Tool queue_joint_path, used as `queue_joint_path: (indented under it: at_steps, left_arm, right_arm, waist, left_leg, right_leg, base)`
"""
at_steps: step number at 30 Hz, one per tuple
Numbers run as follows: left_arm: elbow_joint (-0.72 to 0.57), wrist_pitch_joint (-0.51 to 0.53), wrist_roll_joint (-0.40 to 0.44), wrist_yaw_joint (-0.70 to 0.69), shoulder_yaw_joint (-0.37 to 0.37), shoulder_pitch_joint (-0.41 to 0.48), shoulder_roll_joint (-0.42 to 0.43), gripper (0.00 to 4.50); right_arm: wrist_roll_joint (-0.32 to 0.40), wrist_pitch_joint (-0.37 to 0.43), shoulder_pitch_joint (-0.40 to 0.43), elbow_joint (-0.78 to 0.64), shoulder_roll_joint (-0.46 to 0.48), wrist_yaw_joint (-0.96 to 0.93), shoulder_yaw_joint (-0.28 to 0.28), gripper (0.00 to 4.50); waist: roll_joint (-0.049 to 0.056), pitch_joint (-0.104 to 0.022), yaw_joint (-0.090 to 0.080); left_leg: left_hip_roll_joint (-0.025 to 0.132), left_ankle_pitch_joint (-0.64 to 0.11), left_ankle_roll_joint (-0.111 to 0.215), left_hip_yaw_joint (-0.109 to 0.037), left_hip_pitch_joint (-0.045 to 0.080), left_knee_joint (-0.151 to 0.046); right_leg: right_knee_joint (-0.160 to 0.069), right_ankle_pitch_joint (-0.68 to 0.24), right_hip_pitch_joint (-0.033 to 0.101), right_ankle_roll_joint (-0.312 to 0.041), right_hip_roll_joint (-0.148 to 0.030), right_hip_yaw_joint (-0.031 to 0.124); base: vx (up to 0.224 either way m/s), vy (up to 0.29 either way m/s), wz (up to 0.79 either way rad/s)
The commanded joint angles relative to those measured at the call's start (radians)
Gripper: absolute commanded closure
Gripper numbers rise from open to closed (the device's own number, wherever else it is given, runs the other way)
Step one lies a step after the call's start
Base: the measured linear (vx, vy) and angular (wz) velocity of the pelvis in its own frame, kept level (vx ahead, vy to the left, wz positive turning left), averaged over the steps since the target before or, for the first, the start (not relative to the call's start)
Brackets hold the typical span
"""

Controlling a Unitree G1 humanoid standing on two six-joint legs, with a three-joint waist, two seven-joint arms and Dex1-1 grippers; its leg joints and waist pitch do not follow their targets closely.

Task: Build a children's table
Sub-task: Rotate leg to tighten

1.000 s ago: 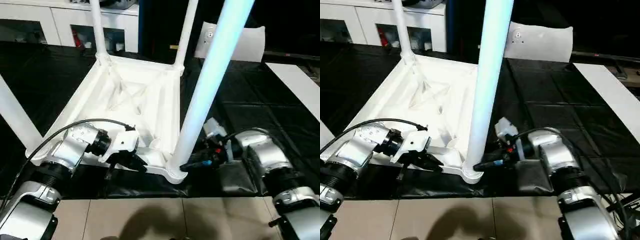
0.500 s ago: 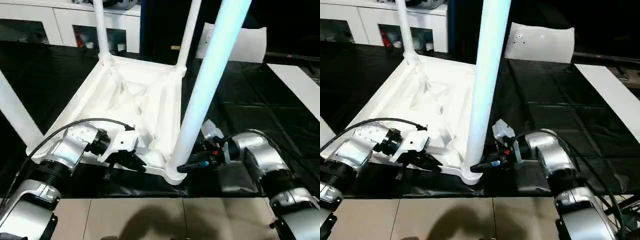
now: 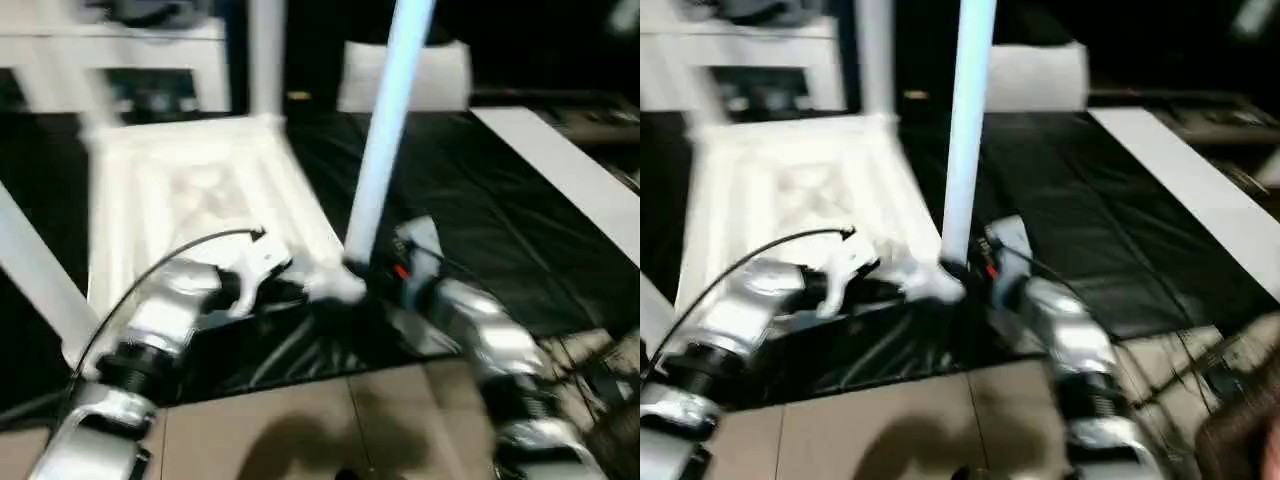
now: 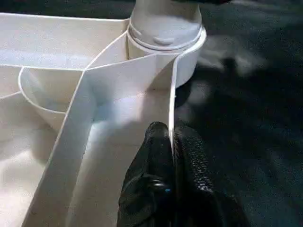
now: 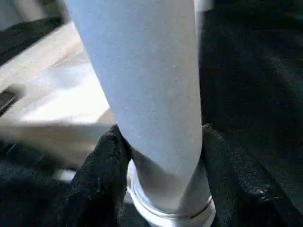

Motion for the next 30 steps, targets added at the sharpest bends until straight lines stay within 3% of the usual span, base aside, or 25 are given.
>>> queue_joint_path:
  at_steps: [1, 2, 3, 4, 5, 6, 7, 8, 9, 10, 11, 13, 15, 16, 18, 20, 21, 24, 26, 27, 30]
  left_arm:
    - [-0.111, 0.001, -0.072, 0.088, -0.007, -0.022, -0.139, 4.50]
    - [-0.121, 0.012, -0.064, 0.124, -0.001, -0.024, -0.153, 4.50]
    - [-0.129, 0.020, -0.059, 0.146, 0.002, -0.024, -0.162, 4.50]
    - [-0.139, 0.028, -0.055, 0.161, 0.002, -0.023, -0.166, 4.50]
    - [-0.154, 0.036, -0.053, 0.165, -0.003, -0.020, -0.169, 4.50]
    - [-0.156, 0.035, -0.050, 0.164, -0.005, -0.019, -0.168, 4.50]
    - [-0.161, 0.039, -0.046, 0.166, -0.006, -0.017, -0.169, 4.50]
    - [-0.160, 0.032, -0.039, 0.151, -0.014, -0.012, -0.158, 4.50]
    - [-0.172, 0.030, -0.030, 0.128, -0.027, 0.002, -0.138, 4.50]
    - [-0.174, 0.024, -0.028, 0.115, -0.032, 0.009, -0.128, 4.50]
    - [-0.175, 0.023, -0.028, 0.112, -0.033, 0.010, -0.126, 4.50]
    - [-0.181, 0.024, -0.028, 0.100, -0.038, 0.020, -0.109, 4.50]
    - [-0.182, 0.000, -0.031, 0.057, -0.042, 0.038, -0.064, 4.50]
    - [-0.183, -0.006, -0.031, 0.047, -0.044, 0.042, -0.053, 4.50]
    - [-0.174, -0.042, -0.046, -0.008, -0.046, 0.051, -0.021, 4.50]
    - [-0.156, -0.082, -0.051, -0.058, -0.050, 0.054, 0.011, 4.50]
    - [-0.149, -0.093, -0.054, -0.080, -0.051, 0.055, 0.023, 4.50]
    - [-0.102, -0.177, -0.052, -0.167, -0.060, 0.041, 0.081, 4.50]
    - [-0.091, -0.193, -0.053, -0.189, -0.062, 0.037, 0.094, 4.50]
    - [-0.072, -0.221, -0.078, -0.276, -0.067, 0.027, 0.126, 4.50]
    - [-0.046, -0.255, -0.099, -0.391, -0.092, 0.011, 0.167, 4.50]
  right_arm:
    - [0.018, 0.031, -0.041, 0.070, 0.106, -0.071, 0.051, 2.54]
    - [0.014, 0.023, -0.053, 0.087, 0.122, -0.108, 0.040, 2.54]
    - [0.011, 0.019, -0.061, 0.097, 0.132, -0.133, 0.033, 2.54]
    - [0.014, 0.019, -0.064, 0.098, 0.141, -0.147, 0.023, 2.54]
    - [0.005, -0.003, -0.064, 0.090, 0.144, -0.155, 0.022, 2.54]
    - [-0.004, -0.021, -0.063, 0.086, 0.141, -0.154, 0.027, 2.54]
    - [-0.012, -0.030, -0.062, 0.083, 0.140, -0.158, 0.030, 2.54]
    - [-0.005, -0.035, -0.055, 0.070, 0.132, -0.135, 0.029, 2.54]
    - [0.009, -0.037, -0.041, 0.043, 0.118, -0.107, 0.023, 2.19]
    - [0.015, -0.039, -0.032, 0.028, 0.108, -0.092, 0.021, 1.98]
    - [0.016, -0.039, -0.030, 0.025, 0.106, -0.090, 0.021, 1.98]
    - [0.016, -0.046, -0.015, 0.004, 0.081, -0.057, 0.027, 1.74]
    - [0.031, -0.055, 0.018, -0.054, 0.007, 0.033, 0.044, 1.56]
    - [0.033, -0.056, 0.024, -0.066, -0.011, 0.052, 0.046, 1.38]
    - [0.051, -0.057, 0.036, -0.095, -0.065, 0.136, 0.045, 1.31]
    - [0.058, -0.064, 0.039, -0.105, -0.116, 0.209, 0.047, 1.20]
    - [0.061, -0.068, 0.041, -0.109, -0.138, 0.242, 0.050, 1.01]
    - [0.060, -0.091, 0.038, -0.112, -0.230, 0.393, 0.081, 0.81]
    - [0.059, -0.098, 0.037, -0.112, -0.252, 0.432, 0.092, 0.72]
    - [0.059, -0.110, 0.031, -0.108, -0.313, 0.545, 0.131, 0.55]
    - [0.063, -0.139, 0.012, -0.081, -0.367, 0.675, 0.170, 0.50]
  waist:
    - [0.009, -0.041, 0.002]
    - [-0.003, -0.037, -0.002]
    - [-0.013, -0.040, -0.003]
    - [-0.011, -0.050, -0.003]
    - [-0.016, -0.061, 0.005]
    - [-0.014, -0.068, 0.017]
    - [-0.015, -0.069, 0.018]
    - [-0.015, -0.070, 0.018]
    - [-0.024, -0.076, 0.023]
    - [-0.025, -0.077, 0.029]
    - [-0.023, -0.080, 0.034]
    - [-0.022, -0.083, 0.043]
    - [-0.024, -0.079, 0.057]
    - [-0.024, -0.077, 0.062]
    - [-0.024, -0.071, 0.072]
    - [-0.021, -0.070, 0.078]
    - [-0.023, -0.066, 0.082]
    - [-0.025, -0.065, 0.092]
    - [-0.025, -0.063, 0.097]
    - [-0.026, -0.064, 0.099]
    - [-0.028, -0.069, 0.102]
  left_leg:
    - [0.069, -0.594, 0.003, -0.035, -0.007, -0.127]
    - [0.046, -0.582, -0.002, -0.026, 0.005, -0.111]
    - [-0.029, -0.385, 0.013, 0.003, 0.032, -0.038]
    - [-0.030, -0.324, 0.028, 0.002, 0.012, -0.041]
    - [-0.011, -0.234, 0.043, -0.007, -0.031, -0.062]
    - [-0.001, -0.159, 0.052, -0.008, -0.028, -0.070]
    - [0.004, -0.126, 0.060, -0.007, -0.028, -0.072]
    - [0.007, -0.100, 0.068, -0.007, -0.033, -0.073]
    - [0.004, -0.039, 0.092, -0.003, -0.043, -0.068]
    - [0.002, -0.029, 0.103, 0.001, -0.039, -0.066]
    - [-0.001, 0.019, 0.131, 0.003, -0.048, -0.062]
    - [0.002, 0.076, 0.173, 0.006, -0.044, -0.057]
    - [-0.003, 0.083, 0.208, 0.014, -0.041, -0.052]
    - [-0.003, 0.067, 0.208, 0.015, -0.040, -0.052]
    - [0.000, -0.010, 0.172, 0.020, -0.035, -0.057]
    - [0.001, -0.035, 0.149, 0.019, -0.033, -0.059]
    - [0.001, -0.069, 0.127, 0.019, -0.029, -0.062]
    - [0.002, -0.105, 0.114, 0.020, -0.020, -0.063]
    - [0.003, -0.111, 0.110, 0.020, -0.020, -0.065]
    - [0.002, -0.112, 0.110, 0.018, -0.022, -0.066]
    - [0.007, -0.078, 0.114, 0.015, -0.027, -0.065]
  right_leg:
    - [-0.025, -0.452, 0.056, 0.000, -0.073, 0.078]
    - [-0.052, -0.528, 0.034, 0.000, -0.079, 0.077]
    - [-0.126, -0.768, -0.001, 0.048, -0.102, 0.038]
    - [-0.118, -0.748, 0.021, 0.058, -0.103, 0.040]
    - [-0.093, -0.640, 0.045, 0.058, -0.098, 0.056]
    - [-0.071, -0.497, 0.036, 0.012, -0.091, 0.075]
    - [-0.057, -0.426, 0.031, -0.021, -0.086, 0.083]
    - [-0.044, -0.370, 0.031, -0.050, -0.083, 0.088]
    - [-0.015, -0.259, 0.032, -0.099, -0.073, 0.103]
    - [-0.012, -0.234, 0.030, -0.111, -0.072, 0.110]
    - [0.004, -0.164, 0.037, -0.139, -0.074, 0.116]
    - [0.018, -0.076, 0.036, -0.168, -0.072, 0.120]
    - [0.017, -0.061, 0.031, -0.180, -0.067, 0.122]
    - [0.013, -0.085, 0.030, -0.174, -0.067, 0.123]
    - [-0.006, -0.238, 0.028, -0.132, -0.067, 0.121]
    - [-0.011, -0.292, 0.027, -0.111, -0.065, 0.120]
    - [-0.020, -0.351, 0.023, -0.081, -0.063, 0.120]
    - [-0.030, -0.409, 0.015, -0.051, -0.060, 0.119]
    - [-0.030, -0.423, 0.015, -0.048, -0.062, 0.120]
    - [-0.029, -0.420, 0.016, -0.053, -0.060, 0.120]
    - [-0.013, -0.350, 0.019, -0.077, -0.063, 0.125]
  base:
    - [0.000, 0.000, 0.00]
    - [0.059, -0.008, 0.08]
    - [0.059, -0.008, 0.08]
    - [0.073, -0.009, -0.05]
    - [0.062, -0.018, -0.05]
    - [0.062, -0.018, -0.05]
    - [0.070, -0.027, 0.08]
    - [0.074, -0.024, 0.04]
    - [0.074, -0.024, 0.04]
    - [0.080, -0.021, -0.02]
    - [0.074, -0.026, -0.02]
    - [0.037, -0.013, -0.01]
    - [0.000, 0.000, 0.00]
    - [0.000, 0.000, 0.00]
    - [0.000, 0.000, 0.00]
    - [0.000, 0.000, 0.00]
    - [0.000, 0.000, 0.00]
    - [0.000, 0.000, 0.00]
    - [0.000, 0.000, 0.00]
    - [0.000, 0.000, 0.00]
    - [0.000, 0.000, 0.00]
